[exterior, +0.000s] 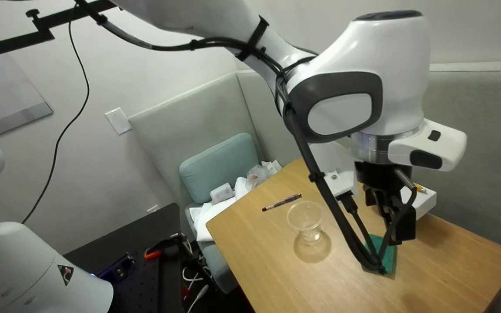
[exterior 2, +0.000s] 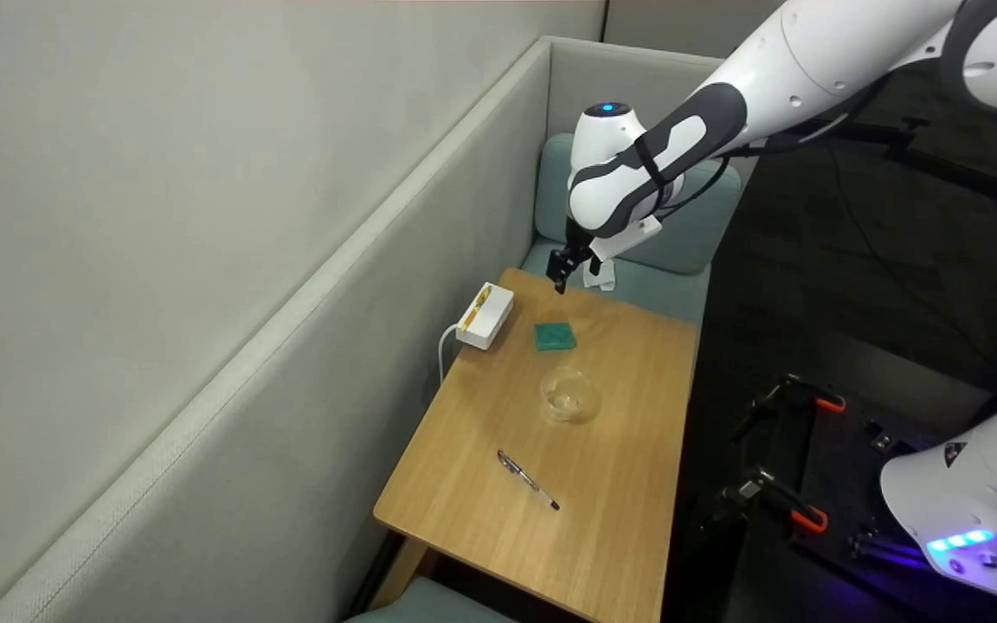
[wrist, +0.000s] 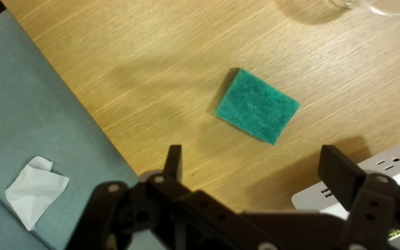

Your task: Wipe the table with the sponge

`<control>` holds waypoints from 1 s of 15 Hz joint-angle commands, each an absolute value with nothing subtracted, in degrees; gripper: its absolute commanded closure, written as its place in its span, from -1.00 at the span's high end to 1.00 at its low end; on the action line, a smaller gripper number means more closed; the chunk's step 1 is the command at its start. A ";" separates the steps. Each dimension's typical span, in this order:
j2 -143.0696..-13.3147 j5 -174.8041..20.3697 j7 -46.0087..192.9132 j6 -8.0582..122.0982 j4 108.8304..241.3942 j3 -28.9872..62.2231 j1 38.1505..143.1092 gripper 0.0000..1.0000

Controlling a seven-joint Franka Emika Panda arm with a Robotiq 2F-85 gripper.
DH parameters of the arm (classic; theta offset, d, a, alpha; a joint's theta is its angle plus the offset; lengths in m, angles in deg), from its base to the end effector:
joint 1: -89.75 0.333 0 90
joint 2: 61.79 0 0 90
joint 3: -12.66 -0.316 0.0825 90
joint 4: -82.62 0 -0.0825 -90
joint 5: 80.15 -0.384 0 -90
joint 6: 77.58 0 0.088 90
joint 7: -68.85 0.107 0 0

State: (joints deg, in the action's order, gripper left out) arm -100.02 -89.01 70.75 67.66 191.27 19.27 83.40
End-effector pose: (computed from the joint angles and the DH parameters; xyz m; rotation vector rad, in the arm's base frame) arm 0.6090 -0.1398 0.1467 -3.0729 0.5651 0.0303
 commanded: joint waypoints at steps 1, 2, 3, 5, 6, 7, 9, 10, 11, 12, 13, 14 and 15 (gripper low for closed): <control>-104.00 -88.40 72.63 65.74 186.32 18.37 82.85 1.00; -104.93 -88.51 72.49 65.91 185.60 18.13 82.77 1.00; -105.69 -88.58 72.40 66.01 185.02 17.93 82.73 1.00; -107.00 -89.07 71.71 66.30 184.38 17.03 82.32 1.00; -107.59 -89.09 71.77 66.54 184.21 16.79 82.32 1.00; -108.17 -89.23 71.54 66.52 184.03 16.37 82.10 1.00; -109.35 -89.48 71.36 66.66 183.74 15.74 81.70 1.00; -109.96 -89.55 71.28 66.65 183.61 15.46 81.50 1.00; -110.47 -89.57 71.32 66.77 183.54 15.31 81.38 1.00; -111.04 -89.57 71.39 66.86 183.42 15.21 81.28 1.00; -111.57 -89.44 71.61 66.97 183.30 15.34 81.35 1.00; -112.20 -89.39 71.74 67.11 183.08 15.42 81.36 1.00; -112.77 -89.30 71.96 67.33 182.84 15.58 81.46 1.00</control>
